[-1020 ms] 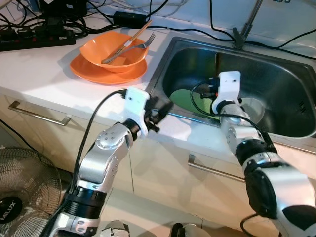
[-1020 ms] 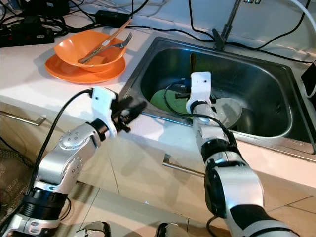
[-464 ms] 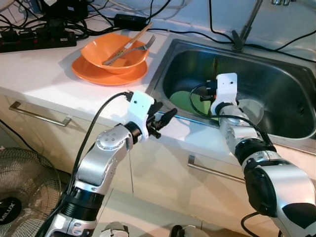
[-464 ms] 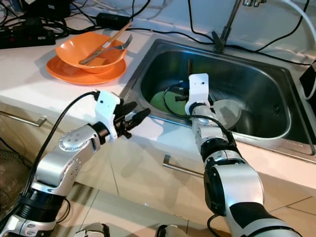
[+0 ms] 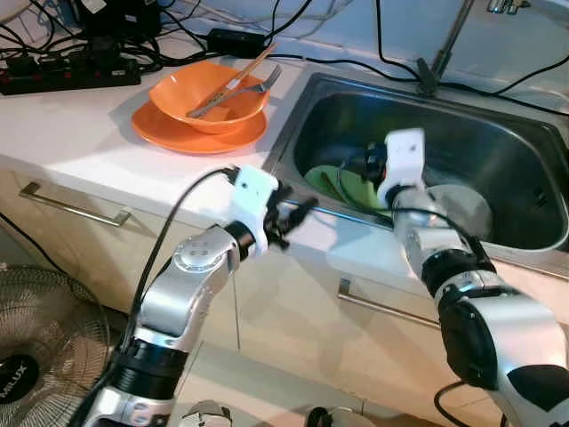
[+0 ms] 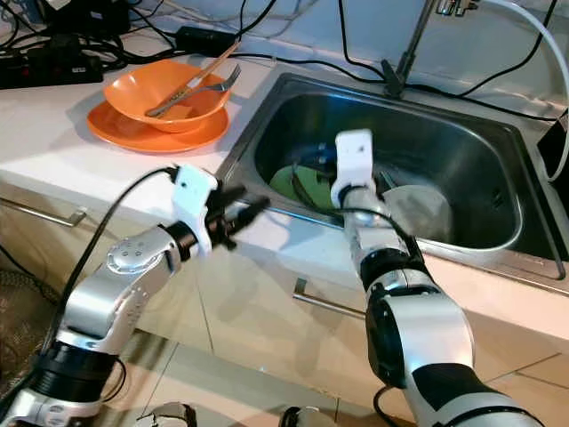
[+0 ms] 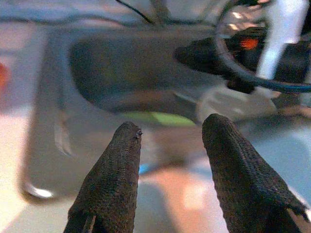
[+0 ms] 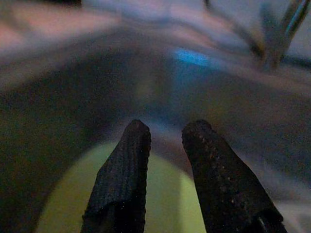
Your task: Kitchen organization
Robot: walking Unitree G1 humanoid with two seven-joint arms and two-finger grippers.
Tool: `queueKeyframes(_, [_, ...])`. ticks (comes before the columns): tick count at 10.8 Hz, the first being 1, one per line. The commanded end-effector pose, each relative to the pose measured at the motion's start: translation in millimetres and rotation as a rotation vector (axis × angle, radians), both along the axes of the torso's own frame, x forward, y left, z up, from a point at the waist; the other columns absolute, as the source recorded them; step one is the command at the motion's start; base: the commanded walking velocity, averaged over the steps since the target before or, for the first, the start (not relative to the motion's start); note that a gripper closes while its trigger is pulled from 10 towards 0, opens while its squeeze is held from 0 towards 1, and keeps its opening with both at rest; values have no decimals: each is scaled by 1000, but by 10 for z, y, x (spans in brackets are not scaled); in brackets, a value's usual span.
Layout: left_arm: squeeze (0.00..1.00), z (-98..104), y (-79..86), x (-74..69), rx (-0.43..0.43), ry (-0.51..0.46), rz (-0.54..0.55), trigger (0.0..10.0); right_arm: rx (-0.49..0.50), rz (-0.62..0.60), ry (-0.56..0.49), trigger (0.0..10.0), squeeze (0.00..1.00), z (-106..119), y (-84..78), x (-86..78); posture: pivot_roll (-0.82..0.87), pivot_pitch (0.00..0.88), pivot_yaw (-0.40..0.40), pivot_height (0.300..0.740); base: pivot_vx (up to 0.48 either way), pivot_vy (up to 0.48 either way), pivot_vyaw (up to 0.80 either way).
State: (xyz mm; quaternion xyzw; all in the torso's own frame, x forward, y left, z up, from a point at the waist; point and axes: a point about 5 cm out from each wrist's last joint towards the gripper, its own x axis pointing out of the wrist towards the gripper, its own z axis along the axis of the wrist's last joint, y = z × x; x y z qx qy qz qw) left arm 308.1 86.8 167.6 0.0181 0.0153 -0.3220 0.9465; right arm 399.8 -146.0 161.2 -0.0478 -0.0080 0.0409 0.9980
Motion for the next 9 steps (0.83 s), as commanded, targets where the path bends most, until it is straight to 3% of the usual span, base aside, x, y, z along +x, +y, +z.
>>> queueKeyframes(1, [0,69,17,54,5,-56,55,10000,41,1,-123,10000,0,260,-18,46,138,76,-78,740,0,0,0])
queueKeyframes(3, [0,175,96,146,-11,-145,170,10000,98,55,-320,10000,0,435,52,-55,117,88,-74,740,0,0,0])
queueKeyframes(4, [0,245,133,197,-9,-201,222,10000,159,60,-365,10000,0,398,91,-164,108,91,-69,740,0,0,0])
queueKeyframes(6, [0,404,184,391,-51,-274,302,10000,220,97,-312,10000,0,46,293,-412,98,91,-60,740,0,0,0])
queueKeyframes(9, [0,531,326,611,-61,-299,372,10000,265,154,-259,10000,0,-99,526,-585,99,90,-54,740,0,0,0])
